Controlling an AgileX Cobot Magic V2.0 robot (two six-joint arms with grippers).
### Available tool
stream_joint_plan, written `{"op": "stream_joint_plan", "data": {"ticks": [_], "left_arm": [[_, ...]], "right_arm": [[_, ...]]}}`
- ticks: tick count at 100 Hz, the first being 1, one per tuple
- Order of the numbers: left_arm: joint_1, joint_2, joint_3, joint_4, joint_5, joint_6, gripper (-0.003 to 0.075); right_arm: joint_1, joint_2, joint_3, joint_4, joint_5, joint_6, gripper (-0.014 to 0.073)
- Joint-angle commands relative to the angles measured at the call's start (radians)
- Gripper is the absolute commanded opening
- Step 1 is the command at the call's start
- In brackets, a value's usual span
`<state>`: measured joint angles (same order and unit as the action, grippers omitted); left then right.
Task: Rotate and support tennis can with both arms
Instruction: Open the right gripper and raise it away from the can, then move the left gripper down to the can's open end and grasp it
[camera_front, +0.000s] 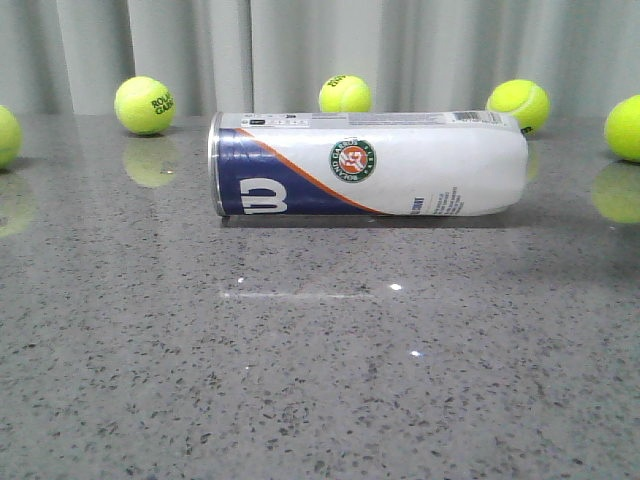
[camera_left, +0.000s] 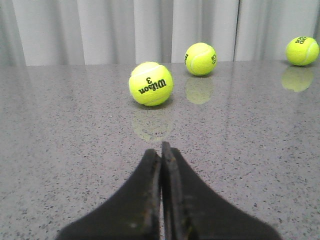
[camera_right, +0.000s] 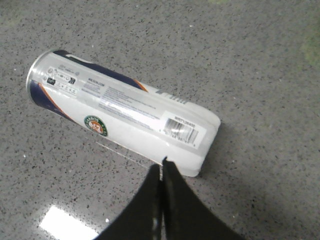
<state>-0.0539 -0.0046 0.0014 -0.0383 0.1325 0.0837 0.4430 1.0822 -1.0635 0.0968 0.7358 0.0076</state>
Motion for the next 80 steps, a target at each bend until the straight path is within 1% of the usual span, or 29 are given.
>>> {"op": "stream_joint_plan", "data": {"ticks": [1,20,41,54,66,80], "left_arm": [[0.002,-0.037,0.044,-0.009,-0.079,-0.001,-0.0019],[0.002,-0.037,0.044,-0.009,-0.093,-0.001,-0.0019],[0.002,-0.037,0.044,-0.009,-0.097,-0.001,-0.0019],[0.002,-0.037,0.039,-0.009,-0.111,-0.001,-0.0019],[0.002,-0.035,0.017,-0.009,-0.121,-0.001,-0.0019],[0.002,-0.033,-0.075,-0.009,-0.052,-0.001,-0.0019]], "right_arm": [[-0.004,-0.101,0.061,-0.028,-0.133,0.002,-0.006],[-0.004,-0.311,0.255,-0.03,-0.271,0.002,-0.006],[-0.004,-0.567,0.434,-0.03,-0.346,0.002,-0.006],[-0.004,-0.73,0.516,-0.03,-0.355,0.002,-0.006],[-0.004,-0.835,0.558,-0.03,-0.348,0.002,-0.006],[-0.004,-0.909,0.574,-0.03,-0.276,0.002,-0.006]]}}
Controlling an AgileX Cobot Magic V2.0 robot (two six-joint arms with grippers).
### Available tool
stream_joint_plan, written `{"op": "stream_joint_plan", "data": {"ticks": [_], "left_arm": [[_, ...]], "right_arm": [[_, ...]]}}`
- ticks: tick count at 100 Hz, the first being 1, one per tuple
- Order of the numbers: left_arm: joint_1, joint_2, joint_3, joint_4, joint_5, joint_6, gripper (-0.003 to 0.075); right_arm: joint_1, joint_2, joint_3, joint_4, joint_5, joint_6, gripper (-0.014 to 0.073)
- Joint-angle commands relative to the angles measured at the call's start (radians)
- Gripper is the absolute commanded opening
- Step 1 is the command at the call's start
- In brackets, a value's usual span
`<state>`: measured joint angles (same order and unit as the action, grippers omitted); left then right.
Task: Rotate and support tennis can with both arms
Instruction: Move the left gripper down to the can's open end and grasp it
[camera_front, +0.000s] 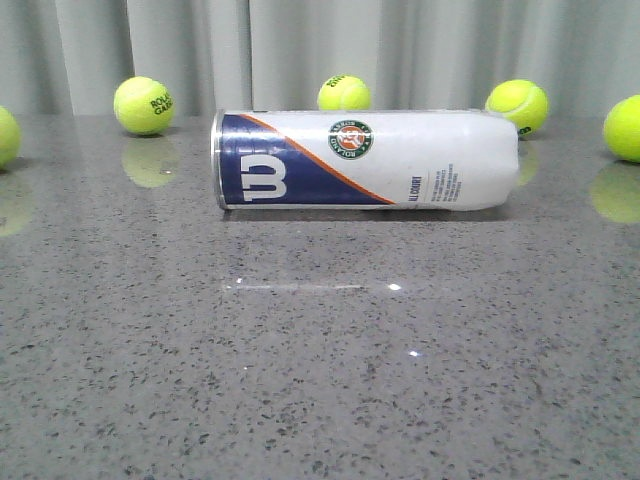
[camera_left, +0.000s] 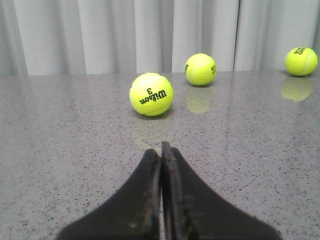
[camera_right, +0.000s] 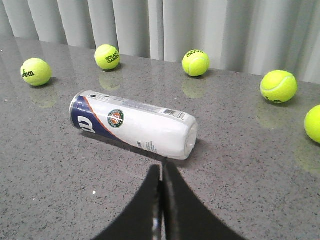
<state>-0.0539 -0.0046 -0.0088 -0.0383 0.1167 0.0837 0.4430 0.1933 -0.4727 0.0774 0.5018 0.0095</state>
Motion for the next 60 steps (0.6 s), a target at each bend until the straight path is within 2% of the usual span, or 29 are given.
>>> {"op": "stream_joint_plan", "data": {"ticks": [1,21,46,60], "left_arm": [[0.002,-0.033,-0.071,-0.009,-0.031,-0.001,-0.0019],[0.002,0.052,-0.253,-0.005,0.203,-0.001,-0.0019],[0.002,0.315,-0.468,0.0,0.557,0.0,-0.0019],[0.002,0.48,-0.543,0.0,0.648,0.0,-0.0013]], "right_arm": [[-0.004,-0.021,-0.017,-0.01,-0.033,0.0,-0.006],[-0.004,-0.025,-0.017,-0.01,-0.007,0.0,-0.006],[-0.004,-0.025,-0.017,-0.01,-0.007,0.0,-0.006],[-0.004,-0.025,-0.017,-0.01,-0.007,0.0,-0.006]]}}
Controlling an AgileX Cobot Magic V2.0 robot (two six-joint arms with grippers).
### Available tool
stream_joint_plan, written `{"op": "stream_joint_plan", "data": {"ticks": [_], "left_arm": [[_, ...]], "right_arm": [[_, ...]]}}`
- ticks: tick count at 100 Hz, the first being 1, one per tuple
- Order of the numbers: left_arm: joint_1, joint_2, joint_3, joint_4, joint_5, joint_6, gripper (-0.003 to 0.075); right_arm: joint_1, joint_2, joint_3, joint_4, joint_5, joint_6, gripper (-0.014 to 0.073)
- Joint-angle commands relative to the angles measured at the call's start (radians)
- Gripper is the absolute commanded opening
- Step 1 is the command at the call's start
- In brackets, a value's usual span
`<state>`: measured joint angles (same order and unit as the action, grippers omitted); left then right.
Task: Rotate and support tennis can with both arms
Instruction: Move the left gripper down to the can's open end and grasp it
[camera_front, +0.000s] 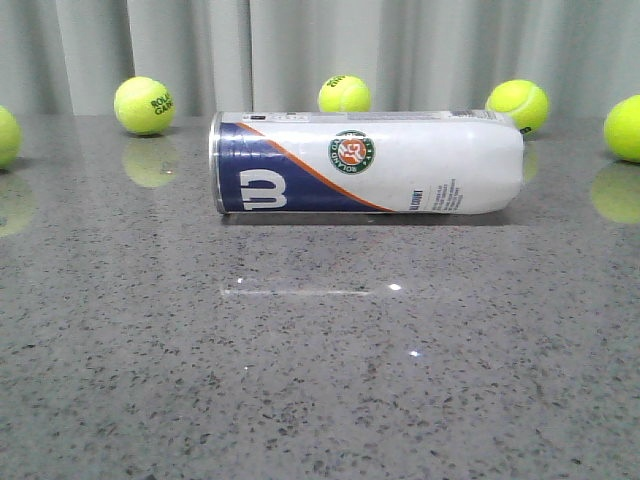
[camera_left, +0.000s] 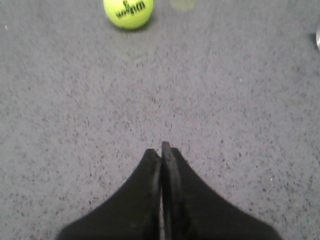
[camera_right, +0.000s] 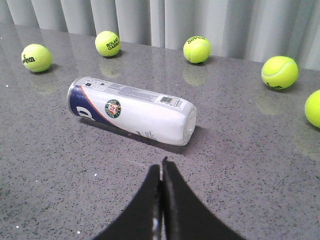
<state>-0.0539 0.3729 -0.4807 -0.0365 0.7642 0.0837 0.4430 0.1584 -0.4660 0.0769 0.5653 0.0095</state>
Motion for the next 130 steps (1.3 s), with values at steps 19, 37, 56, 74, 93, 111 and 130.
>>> {"op": "stream_joint_plan", "data": {"ticks": [19,37,56,74,93,111,130], "left_arm": [[0.002,0.292,-0.148,-0.034,0.016,0.0,0.0244],[0.002,0.432,-0.234,-0.135,0.018,0.0,0.0475],[0.002,0.567,-0.317,-0.406,0.029,0.12,0.0443],[0.002,0.693,-0.364,-0.805,0.081,0.35,0.044],[0.0,0.85,-0.398,-1.159,0.196,0.577,0.044],[-0.011,0.989,-0.454,-1.295,0.271,0.653,0.044],[-0.093,1.107,-0.536,-1.318,0.251,0.667,0.044]], "right_arm": [[-0.004,0.01,-0.024,-0.01,-0.07,0.0,-0.006],[-0.004,0.01,-0.024,-0.01,-0.07,0.0,-0.006],[-0.004,0.01,-0.024,-0.01,-0.07,0.0,-0.006],[-0.004,0.01,-0.024,-0.01,-0.07,0.0,-0.006],[-0.004,0.01,-0.024,-0.01,-0.07,0.0,-0.006],[-0.004,0.01,-0.024,-0.01,-0.07,0.0,-0.006],[-0.004,0.01,-0.024,-0.01,-0.07,0.0,-0.006]]}}
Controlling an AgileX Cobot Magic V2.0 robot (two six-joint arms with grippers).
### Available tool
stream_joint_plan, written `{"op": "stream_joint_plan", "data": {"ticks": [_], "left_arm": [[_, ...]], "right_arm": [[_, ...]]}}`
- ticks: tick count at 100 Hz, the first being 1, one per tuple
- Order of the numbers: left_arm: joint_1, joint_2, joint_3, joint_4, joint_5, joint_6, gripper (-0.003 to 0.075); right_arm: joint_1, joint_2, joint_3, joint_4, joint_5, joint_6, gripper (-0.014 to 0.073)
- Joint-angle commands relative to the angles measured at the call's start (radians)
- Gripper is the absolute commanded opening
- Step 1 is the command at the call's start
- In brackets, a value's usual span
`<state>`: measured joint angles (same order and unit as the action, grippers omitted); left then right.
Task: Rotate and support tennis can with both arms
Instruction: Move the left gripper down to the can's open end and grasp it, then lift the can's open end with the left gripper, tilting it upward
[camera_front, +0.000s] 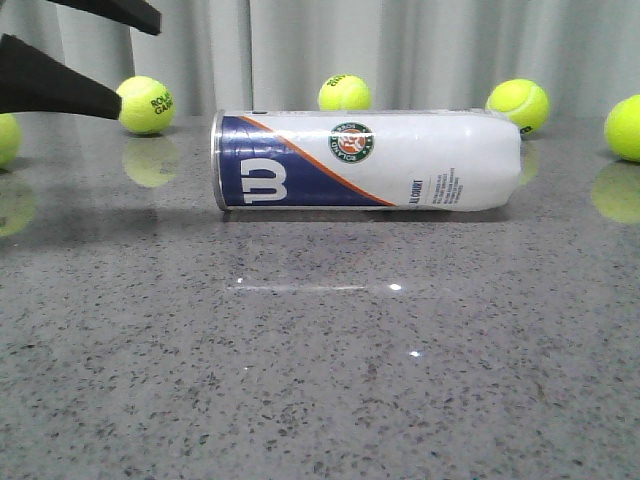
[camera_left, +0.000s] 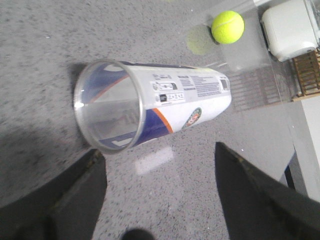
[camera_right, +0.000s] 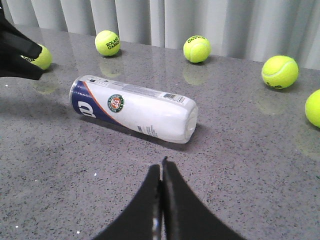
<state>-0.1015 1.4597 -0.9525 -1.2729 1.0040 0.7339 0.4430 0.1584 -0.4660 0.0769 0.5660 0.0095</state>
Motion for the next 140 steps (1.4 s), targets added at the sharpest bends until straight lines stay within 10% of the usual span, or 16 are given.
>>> {"op": "stream_joint_plan", "data": {"ticks": [1,46,85,112,140], "left_arm": [[-0.049,0.025,-0.07,-0.081,0.009,0.017,0.044],[-0.189,0.241,-0.229,-0.144,-0.034,0.041,0.0431],[-0.201,0.245,-0.231,-0.293,0.11,0.167,0.0026],[-0.201,0.235,-0.231,-0.449,0.266,0.262,-0.0009],[-0.201,0.104,-0.245,-0.352,0.141,0.298,-0.0019]], "right_arm": [[-0.004,0.01,-0.024,-0.01,-0.071,0.0,-0.006],[-0.004,0.01,-0.024,-0.01,-0.071,0.0,-0.006],[-0.004,0.01,-0.024,-0.01,-0.071,0.0,-0.006],[-0.004,0.01,-0.024,-0.01,-0.071,0.0,-0.006],[-0.004,0.01,-0.024,-0.01,-0.071,0.0,-0.006]]}}
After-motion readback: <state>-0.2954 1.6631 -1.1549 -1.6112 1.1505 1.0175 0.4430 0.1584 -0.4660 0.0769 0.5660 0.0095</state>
